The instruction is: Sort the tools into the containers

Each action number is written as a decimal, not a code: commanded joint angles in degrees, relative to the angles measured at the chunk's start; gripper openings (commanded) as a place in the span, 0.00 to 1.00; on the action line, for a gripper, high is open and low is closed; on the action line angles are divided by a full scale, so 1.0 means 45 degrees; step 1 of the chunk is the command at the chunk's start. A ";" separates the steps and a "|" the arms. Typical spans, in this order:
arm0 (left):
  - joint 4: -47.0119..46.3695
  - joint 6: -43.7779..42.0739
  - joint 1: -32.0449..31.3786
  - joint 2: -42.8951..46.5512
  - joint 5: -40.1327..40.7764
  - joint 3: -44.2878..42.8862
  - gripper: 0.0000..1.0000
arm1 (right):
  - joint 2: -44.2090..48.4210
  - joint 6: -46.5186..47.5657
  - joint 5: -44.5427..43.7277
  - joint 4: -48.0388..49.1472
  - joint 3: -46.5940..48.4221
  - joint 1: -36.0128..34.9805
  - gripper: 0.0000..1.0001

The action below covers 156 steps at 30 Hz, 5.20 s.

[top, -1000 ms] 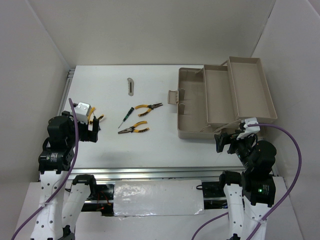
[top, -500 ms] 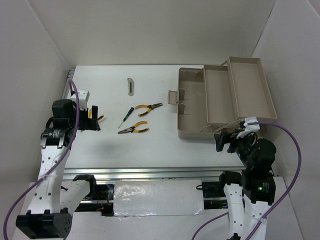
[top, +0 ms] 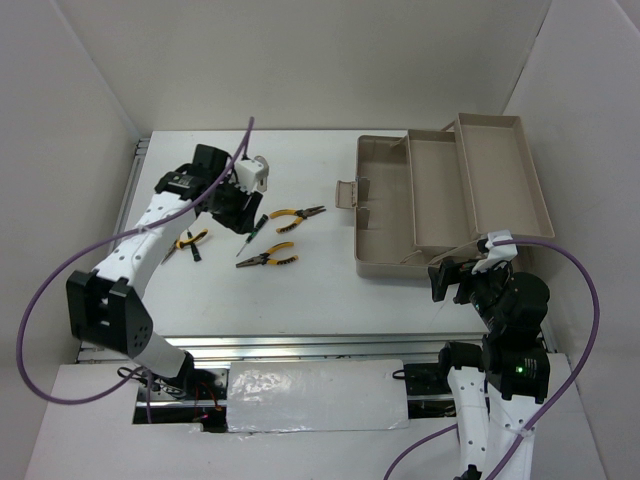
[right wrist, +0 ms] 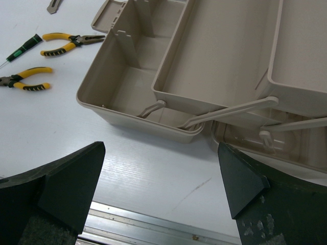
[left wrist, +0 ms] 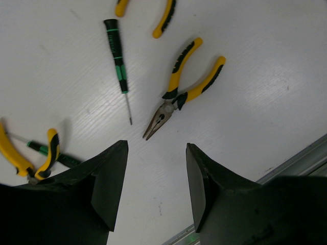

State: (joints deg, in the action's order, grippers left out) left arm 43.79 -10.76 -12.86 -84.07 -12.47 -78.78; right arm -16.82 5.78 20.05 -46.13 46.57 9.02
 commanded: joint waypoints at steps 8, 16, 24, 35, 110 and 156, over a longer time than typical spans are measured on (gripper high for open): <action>-0.0022 -0.0558 -0.2394 -0.3930 0.0580 -0.1243 0.41 | -0.0227 -0.0074 -0.0199 0.0759 -0.0114 0.0086 1.00; -0.0765 -0.0518 -0.2961 -0.5515 0.1266 -0.1476 0.41 | -0.0286 -0.0055 -0.0160 0.0739 -0.0153 0.0106 1.00; -0.1312 -0.0558 -0.3157 -0.6668 0.1890 -0.1867 0.49 | -0.0325 -0.0035 -0.0062 0.0701 -0.0133 0.0106 1.00; -0.1431 -0.0634 -0.3255 -0.7703 0.2439 -0.2277 0.49 | -0.0305 0.0043 0.0133 0.0681 -0.0133 0.0106 1.00; -0.1161 -0.1220 -0.1419 -0.6780 -0.1759 -0.5558 0.60 | 0.0144 0.0082 0.0036 0.0720 -0.0212 0.0106 1.00; -0.0592 -0.3294 -0.1517 -0.9973 -0.0003 -0.6495 0.00 | 0.0222 -0.0171 -0.0355 0.0876 -0.0250 0.0086 1.00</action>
State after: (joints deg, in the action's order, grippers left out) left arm 38.79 -28.32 -20.05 -132.03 -11.92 -108.79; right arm -16.53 5.56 19.31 -45.98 45.58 9.04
